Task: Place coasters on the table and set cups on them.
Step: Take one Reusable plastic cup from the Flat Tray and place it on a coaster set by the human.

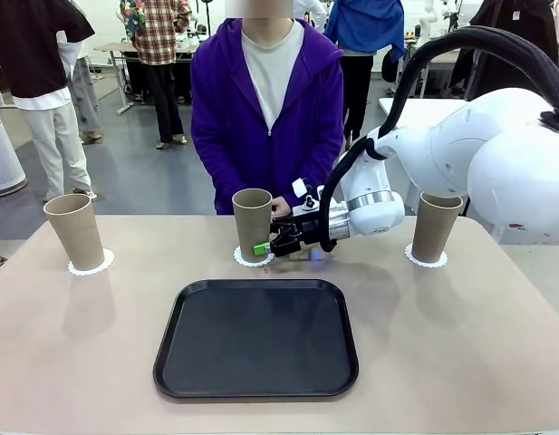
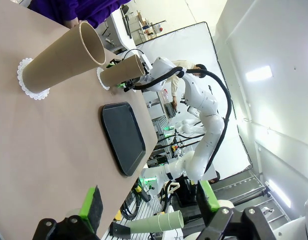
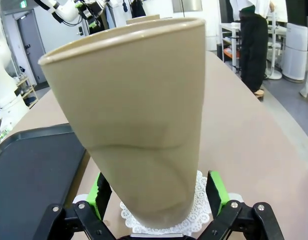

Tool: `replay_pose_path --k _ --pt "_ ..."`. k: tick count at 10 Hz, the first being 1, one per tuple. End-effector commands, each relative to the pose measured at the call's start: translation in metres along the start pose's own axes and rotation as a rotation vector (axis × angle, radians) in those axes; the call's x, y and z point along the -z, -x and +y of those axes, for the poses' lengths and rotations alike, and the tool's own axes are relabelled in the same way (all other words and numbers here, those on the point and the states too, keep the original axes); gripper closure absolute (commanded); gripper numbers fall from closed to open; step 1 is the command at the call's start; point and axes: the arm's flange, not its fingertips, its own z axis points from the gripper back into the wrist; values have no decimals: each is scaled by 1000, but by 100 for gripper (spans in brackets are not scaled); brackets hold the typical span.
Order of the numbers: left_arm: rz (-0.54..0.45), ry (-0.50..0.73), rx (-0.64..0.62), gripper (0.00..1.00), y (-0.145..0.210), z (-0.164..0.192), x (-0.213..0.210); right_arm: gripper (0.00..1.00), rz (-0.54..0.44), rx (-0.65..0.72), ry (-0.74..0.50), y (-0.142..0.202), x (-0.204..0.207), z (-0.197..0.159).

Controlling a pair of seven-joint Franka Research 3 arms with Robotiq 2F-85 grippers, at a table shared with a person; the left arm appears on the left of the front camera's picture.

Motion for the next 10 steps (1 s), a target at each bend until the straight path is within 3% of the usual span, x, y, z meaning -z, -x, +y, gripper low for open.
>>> replay_pose_path --k 1,5,7,10 --pt "-2 -2 3 0 0 -2 -2 0 51 24 13 -4 -7 2" --pt "-2 -2 3 0 0 -2 -2 0 237 61 16 -33 -45 32" --pt "-2 -2 3 0 0 -2 -2 0 470 189 14 -83 -74 68" --pt "-2 -2 3 0 0 -2 -2 0 843 431 270 -171 -100 121"
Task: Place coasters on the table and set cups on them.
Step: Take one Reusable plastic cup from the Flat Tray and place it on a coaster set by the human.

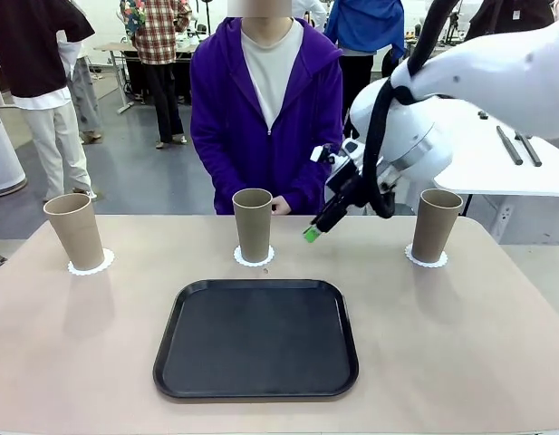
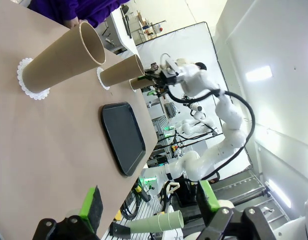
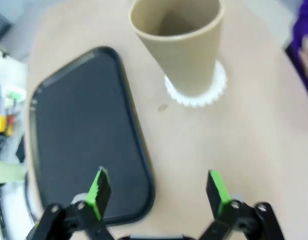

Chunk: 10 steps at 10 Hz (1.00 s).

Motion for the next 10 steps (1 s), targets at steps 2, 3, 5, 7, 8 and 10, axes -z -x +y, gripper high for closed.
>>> replay_pose_path --k 2,3,5,7,8,10 --pt "-2 -2 3 0 0 -2 -2 0 291 279 203 -69 -44 60" --pt "-2 -2 3 0 0 -2 -2 0 311 317 251 -83 -50 73" --pt "-2 -2 3 0 0 -2 -2 0 347 351 262 -102 -60 98" --pt "-2 -2 3 0 0 -2 -2 0 349 415 217 -107 -65 95" --pt "-2 -2 3 0 0 -2 -2 0 333 344 292 -101 -63 114" --pt "-2 -2 3 0 0 -2 -2 0 333 344 292 -101 -63 114"
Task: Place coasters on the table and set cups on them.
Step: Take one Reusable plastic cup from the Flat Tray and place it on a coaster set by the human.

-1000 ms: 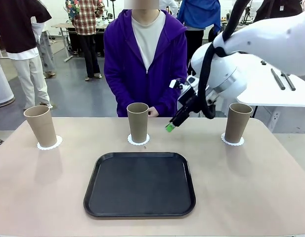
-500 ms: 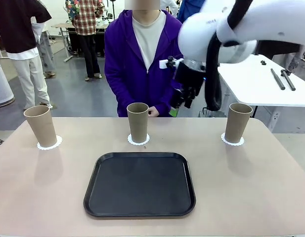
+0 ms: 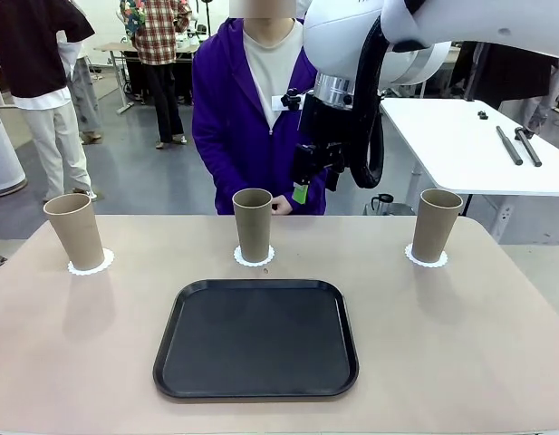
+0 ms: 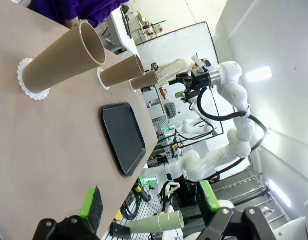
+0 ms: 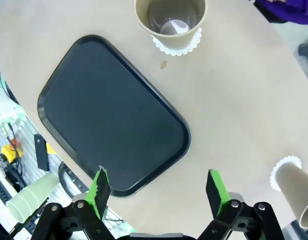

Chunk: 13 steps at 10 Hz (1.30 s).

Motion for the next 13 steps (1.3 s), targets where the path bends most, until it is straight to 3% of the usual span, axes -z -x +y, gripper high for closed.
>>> replay_pose_path --k 1,10,11,13 --pt "-2 -2 3 0 0 -2 -2 0 -16 -12 18 6 4 -1" --pt "-2 -2 3 0 0 -2 -2 0 -3 0 2 0 1 0" --pt "-2 -2 3 0 0 -2 -2 0 -10 77 107 23 1 -18" --pt "-2 -2 3 0 0 -2 -2 0 -5 269 186 72 4 -79"
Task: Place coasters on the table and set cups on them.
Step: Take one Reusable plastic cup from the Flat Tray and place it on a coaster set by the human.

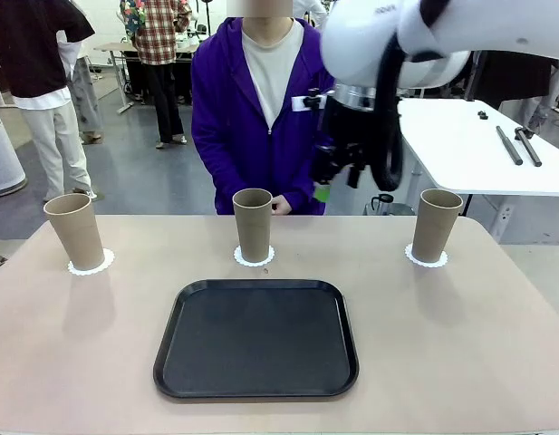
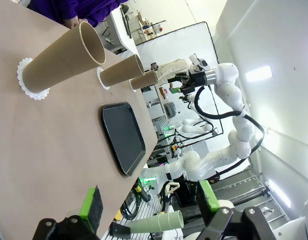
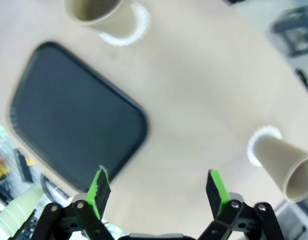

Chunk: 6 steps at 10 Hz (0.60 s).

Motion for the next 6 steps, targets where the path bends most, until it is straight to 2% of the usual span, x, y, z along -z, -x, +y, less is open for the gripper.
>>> replay_pose_path --k 1,3,6 --pt "-1 -2 3 0 0 -2 -2 0 37 200 83 52 11 -54" --pt "-1 -2 3 0 0 -2 -2 0 85 323 49 87 7 -86" --pt "-1 -2 3 0 0 -2 -2 0 129 418 48 128 7 -96"
